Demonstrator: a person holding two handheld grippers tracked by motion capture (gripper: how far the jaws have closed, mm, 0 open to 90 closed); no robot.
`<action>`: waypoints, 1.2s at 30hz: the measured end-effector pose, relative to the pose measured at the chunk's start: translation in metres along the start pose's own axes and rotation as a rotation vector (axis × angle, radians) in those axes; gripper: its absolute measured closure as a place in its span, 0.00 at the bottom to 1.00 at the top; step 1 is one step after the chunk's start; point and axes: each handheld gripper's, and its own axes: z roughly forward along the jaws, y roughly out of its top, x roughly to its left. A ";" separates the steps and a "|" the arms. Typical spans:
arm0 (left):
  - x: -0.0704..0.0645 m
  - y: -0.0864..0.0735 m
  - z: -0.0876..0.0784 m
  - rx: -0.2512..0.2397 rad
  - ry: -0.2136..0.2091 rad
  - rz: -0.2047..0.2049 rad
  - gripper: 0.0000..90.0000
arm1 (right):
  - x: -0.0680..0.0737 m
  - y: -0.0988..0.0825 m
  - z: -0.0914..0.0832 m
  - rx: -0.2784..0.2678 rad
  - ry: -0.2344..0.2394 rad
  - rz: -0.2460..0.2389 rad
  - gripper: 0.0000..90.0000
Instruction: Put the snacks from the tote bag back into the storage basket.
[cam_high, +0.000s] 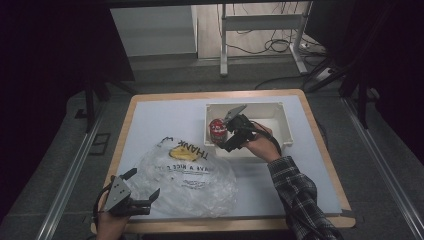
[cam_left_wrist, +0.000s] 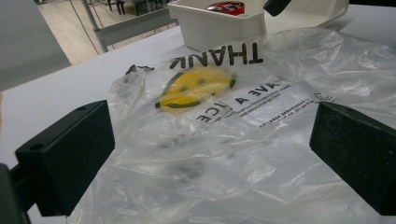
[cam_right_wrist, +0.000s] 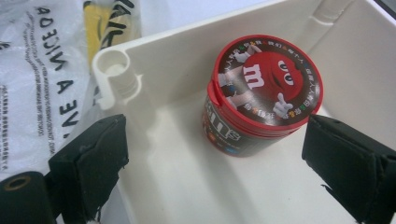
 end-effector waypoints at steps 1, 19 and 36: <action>0.000 0.000 0.000 0.001 0.000 0.001 0.00 | 0.001 0.000 -0.001 -0.003 0.002 0.002 0.08; -0.001 0.000 0.000 0.005 0.003 0.009 0.00 | 0.019 -0.012 -0.007 -0.037 0.036 0.006 0.08; -0.001 0.000 0.000 0.003 0.002 0.010 0.00 | 0.026 -0.022 -0.014 -0.060 0.034 0.007 0.08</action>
